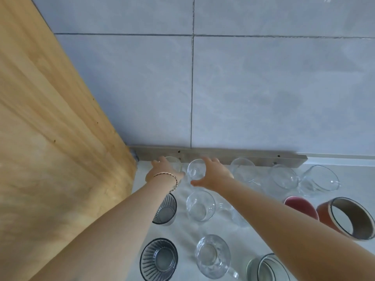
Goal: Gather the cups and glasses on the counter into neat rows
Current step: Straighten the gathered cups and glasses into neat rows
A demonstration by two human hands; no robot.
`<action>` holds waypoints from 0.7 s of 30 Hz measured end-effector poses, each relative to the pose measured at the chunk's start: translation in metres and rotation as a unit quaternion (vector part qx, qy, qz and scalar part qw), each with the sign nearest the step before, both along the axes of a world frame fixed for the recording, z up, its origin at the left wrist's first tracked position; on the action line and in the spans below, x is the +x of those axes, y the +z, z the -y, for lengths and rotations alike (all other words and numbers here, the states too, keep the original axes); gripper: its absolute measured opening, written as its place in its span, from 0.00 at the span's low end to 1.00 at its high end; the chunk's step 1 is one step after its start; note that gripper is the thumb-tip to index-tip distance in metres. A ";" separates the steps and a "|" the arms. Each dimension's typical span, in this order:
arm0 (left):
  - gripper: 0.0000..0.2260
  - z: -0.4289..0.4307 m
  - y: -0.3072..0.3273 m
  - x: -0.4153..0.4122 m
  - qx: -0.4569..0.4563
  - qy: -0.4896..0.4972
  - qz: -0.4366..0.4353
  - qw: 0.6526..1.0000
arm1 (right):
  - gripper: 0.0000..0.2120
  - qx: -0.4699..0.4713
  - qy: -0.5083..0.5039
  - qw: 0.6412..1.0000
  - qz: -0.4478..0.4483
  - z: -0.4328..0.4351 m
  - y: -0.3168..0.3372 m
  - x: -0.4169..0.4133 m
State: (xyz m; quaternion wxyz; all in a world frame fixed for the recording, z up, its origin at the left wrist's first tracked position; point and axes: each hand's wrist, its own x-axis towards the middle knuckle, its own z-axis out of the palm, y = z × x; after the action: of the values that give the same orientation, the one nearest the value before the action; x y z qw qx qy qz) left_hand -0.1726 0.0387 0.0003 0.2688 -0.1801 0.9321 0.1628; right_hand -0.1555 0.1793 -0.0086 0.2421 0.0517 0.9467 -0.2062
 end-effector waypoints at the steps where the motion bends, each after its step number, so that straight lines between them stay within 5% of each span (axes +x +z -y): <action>1: 0.39 0.002 -0.003 -0.002 -0.005 -0.012 -0.012 1.000 | 0.43 -0.002 -0.001 1.000 -0.008 0.000 -0.002 0.001; 6: 0.36 0.021 0.003 -0.014 -0.040 -0.231 0.019 0.972 | 0.42 -0.007 0.004 1.000 -0.023 -0.003 -0.005 0.005; 10: 0.40 0.038 0.006 -0.015 -0.076 -0.367 -0.034 0.926 | 0.43 -0.028 -0.012 0.999 -0.009 -0.004 -0.005 0.005; 14: 0.42 0.045 0.007 -0.018 0.011 -0.198 -0.015 0.980 | 0.43 -0.031 -0.026 0.999 -0.001 -0.003 -0.005 0.003; 21: 0.34 0.042 -0.010 -0.012 -0.027 -0.209 -0.052 0.976 | 0.43 -0.055 -0.066 0.996 -0.014 0.003 -0.007 0.000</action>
State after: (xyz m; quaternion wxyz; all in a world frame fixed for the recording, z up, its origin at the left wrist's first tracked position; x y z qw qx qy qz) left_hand -0.1847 -0.0029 -0.0096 0.2430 0.0202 0.9659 0.0875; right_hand -0.1550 0.1762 -0.0160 0.2172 0.0974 0.9317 -0.2743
